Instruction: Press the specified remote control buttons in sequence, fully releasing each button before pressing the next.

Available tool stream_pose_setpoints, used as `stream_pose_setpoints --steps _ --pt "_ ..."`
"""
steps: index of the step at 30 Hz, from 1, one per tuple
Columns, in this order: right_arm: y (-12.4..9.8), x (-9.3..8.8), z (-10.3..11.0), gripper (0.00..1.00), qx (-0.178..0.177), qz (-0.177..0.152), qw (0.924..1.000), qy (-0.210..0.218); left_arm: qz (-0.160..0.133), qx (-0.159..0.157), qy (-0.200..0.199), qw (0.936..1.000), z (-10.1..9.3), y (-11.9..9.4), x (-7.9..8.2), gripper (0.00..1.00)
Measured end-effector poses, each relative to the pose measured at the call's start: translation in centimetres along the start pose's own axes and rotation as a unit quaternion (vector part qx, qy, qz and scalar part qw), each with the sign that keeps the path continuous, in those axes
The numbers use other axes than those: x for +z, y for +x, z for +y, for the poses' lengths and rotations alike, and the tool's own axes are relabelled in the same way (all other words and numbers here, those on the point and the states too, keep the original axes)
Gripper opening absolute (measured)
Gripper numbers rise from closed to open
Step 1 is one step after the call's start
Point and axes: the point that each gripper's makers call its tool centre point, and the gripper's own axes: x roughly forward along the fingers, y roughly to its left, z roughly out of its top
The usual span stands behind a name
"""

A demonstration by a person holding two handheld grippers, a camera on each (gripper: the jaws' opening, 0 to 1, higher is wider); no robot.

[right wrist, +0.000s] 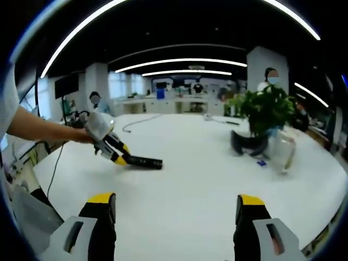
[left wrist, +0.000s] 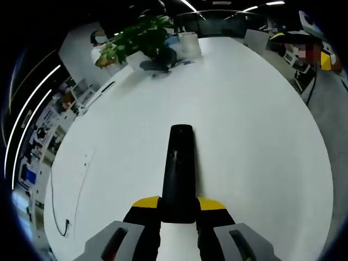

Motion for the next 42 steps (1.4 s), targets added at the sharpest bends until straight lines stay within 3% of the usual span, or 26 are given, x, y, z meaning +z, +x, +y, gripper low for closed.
stream_pose_setpoints --steps 6,17,22,28,34,36,42 --pt "0.2 -0.2 -0.1 0.90 -0.002 0.007 1.0000 0.003 0.015 0.009 0.003 0.9998 1.2 0.5 -0.5 0.23" --pt "0.4 -0.4 -0.2 0.89 0.000 0.014 0.9999 0.007 0.038 0.004 0.044 0.9983 3.6 2.1 -0.7 0.23" --pt "0.5 -0.5 -0.2 0.88 0.001 0.018 0.9998 0.006 0.058 -0.003 0.085 0.9947 4.8 2.7 -0.9 0.23" --pt "0.5 -0.6 -0.2 0.88 0.003 0.021 0.9997 0.009 0.047 -0.020 0.074 0.9960 5.3 2.9 -0.6 0.24" --pt "0.5 -0.5 -0.1 0.88 0.004 0.019 0.9998 0.007 0.039 -0.014 0.064 0.9971 5.5 2.9 -0.6 0.24" --pt "0.5 -0.5 0.0 0.88 0.004 0.017 0.9998 0.006 0.037 0.002 0.060 0.9975 5.9 2.9 -0.5 0.27" --pt "0.4 -0.2 -0.2 0.88 0.001 0.009 0.9999 0.009 0.017 0.076 -0.016 0.9969 6.9 2.4 -0.8 0.35"
